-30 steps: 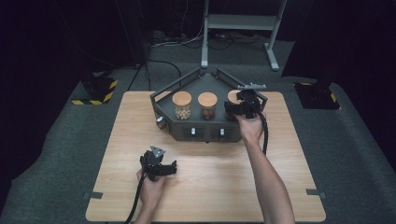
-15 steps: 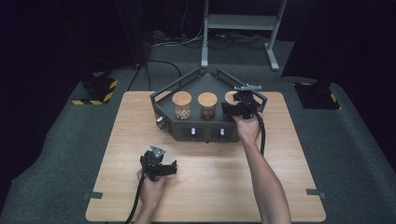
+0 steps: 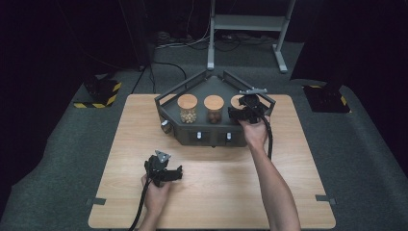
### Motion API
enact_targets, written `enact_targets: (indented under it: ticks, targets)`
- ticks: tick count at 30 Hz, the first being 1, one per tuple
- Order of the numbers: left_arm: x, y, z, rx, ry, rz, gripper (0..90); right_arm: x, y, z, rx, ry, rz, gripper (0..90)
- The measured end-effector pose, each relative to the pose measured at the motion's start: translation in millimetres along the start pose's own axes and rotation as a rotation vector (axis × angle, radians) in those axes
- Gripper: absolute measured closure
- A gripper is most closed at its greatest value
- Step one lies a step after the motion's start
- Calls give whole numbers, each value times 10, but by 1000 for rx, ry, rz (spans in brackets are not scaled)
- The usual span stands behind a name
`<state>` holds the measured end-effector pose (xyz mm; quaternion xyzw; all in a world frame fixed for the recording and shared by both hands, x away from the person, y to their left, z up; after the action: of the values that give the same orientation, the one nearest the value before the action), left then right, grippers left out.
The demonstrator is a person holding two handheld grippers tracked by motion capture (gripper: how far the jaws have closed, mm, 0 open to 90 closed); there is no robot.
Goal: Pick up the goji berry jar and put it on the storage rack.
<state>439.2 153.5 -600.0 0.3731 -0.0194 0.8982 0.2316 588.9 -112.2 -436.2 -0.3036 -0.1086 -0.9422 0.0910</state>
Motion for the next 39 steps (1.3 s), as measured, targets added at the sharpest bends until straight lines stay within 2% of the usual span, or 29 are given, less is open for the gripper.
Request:
enact_targets:
  ticks: [19, 22, 25, 28, 39]
  targets:
    - [1, 4, -2, 0, -1, -1, 58, -2, 2, -20, -7, 6, 13, 248]
    - [1, 3, -2, -1, -1, -1, 58, -10, -4, -30, -13, 4, 17, 214]
    - [1, 4, -2, 1, -1, -3, 58, -17, -27, -35, -25, 7, 40, 143]
    - [1, 4, -2, 1, -1, -3, 58, -18, -39, -32, -34, 9, 57, 110]
    - [0, 3, -1, 0, 0, -4, 58, 39, 22, -30, -63, 26, 79, 70]
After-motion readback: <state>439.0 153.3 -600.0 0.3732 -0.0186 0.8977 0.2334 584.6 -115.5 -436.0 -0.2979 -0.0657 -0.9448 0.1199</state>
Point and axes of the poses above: each handheld gripper's, and its own axes: x roughly backward along the jaws, z roughly out of its top, y roughly to its right, the point moved 8 cm from there along -x, roughly forward along the jaws, and after that the axes turned 12 degrees about -z, right-handed, at the moved point
